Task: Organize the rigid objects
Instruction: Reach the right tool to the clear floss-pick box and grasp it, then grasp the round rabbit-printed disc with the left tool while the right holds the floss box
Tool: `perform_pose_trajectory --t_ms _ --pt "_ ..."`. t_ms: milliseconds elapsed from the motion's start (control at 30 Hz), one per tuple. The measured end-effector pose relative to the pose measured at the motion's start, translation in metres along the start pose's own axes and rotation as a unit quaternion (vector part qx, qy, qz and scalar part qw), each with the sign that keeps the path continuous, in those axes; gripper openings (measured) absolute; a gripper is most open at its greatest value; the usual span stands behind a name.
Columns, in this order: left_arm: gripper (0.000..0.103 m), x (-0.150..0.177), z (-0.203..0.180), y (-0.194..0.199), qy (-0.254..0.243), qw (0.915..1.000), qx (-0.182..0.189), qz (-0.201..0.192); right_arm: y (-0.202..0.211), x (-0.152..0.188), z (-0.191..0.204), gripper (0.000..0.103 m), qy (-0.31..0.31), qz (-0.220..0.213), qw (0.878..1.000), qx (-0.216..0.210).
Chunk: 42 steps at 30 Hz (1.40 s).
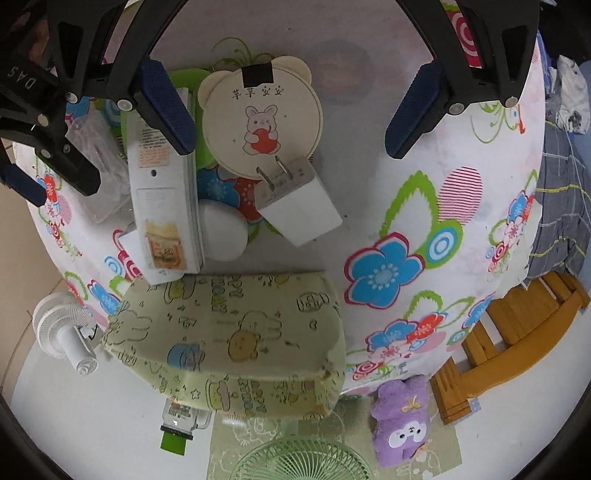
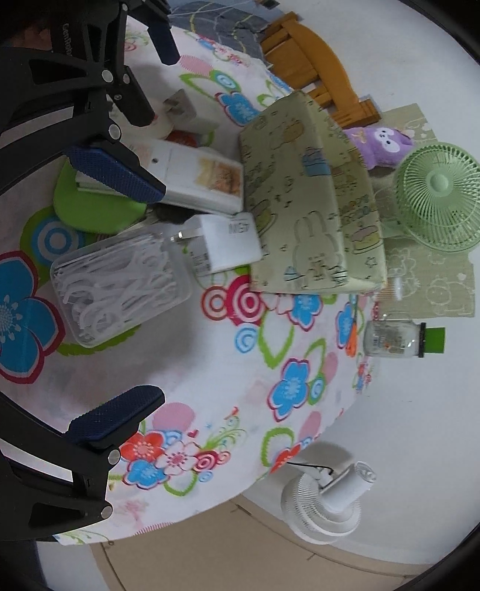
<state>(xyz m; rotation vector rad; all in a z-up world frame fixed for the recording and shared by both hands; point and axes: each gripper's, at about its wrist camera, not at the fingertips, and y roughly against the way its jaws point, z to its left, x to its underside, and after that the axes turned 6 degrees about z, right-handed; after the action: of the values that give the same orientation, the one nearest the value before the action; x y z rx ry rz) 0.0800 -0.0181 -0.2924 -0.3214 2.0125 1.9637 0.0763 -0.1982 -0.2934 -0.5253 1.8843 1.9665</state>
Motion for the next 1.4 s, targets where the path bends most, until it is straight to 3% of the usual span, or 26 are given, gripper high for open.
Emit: perform_pose_trajectory --t_ms 567,700,900,1133,1267,1400 --pt "0.103 0.001 -0.003 -0.015 0.003 1.0000 0.003 0.002 -0.030 0.013 0.001 0.090 -0.004 0.039 0.999 -0.003" --pt "0.103 0.000 -0.002 -0.015 0.011 0.9999 0.004 0.010 -0.031 0.011 0.005 0.072 0.000 0.035 0.999 -0.020" --pt "0.103 -0.001 -0.001 -0.017 0.024 0.9995 0.015 0.016 -0.026 0.008 0.007 0.063 0.007 0.024 1.000 -0.006" --pt "0.103 0.000 -0.002 -0.018 0.017 0.9991 0.024 0.030 -0.023 -0.006 -0.001 0.061 -0.021 0.024 0.999 0.003" --pt "0.103 -0.001 -0.008 -0.027 0.014 0.9971 0.043 0.062 -0.019 -0.009 0.005 0.061 -0.012 0.022 1.000 0.008" --pt "0.103 0.000 -0.017 -0.027 -0.007 0.9981 0.030 0.053 -0.019 -0.012 0.006 0.061 -0.015 0.033 0.999 0.010"
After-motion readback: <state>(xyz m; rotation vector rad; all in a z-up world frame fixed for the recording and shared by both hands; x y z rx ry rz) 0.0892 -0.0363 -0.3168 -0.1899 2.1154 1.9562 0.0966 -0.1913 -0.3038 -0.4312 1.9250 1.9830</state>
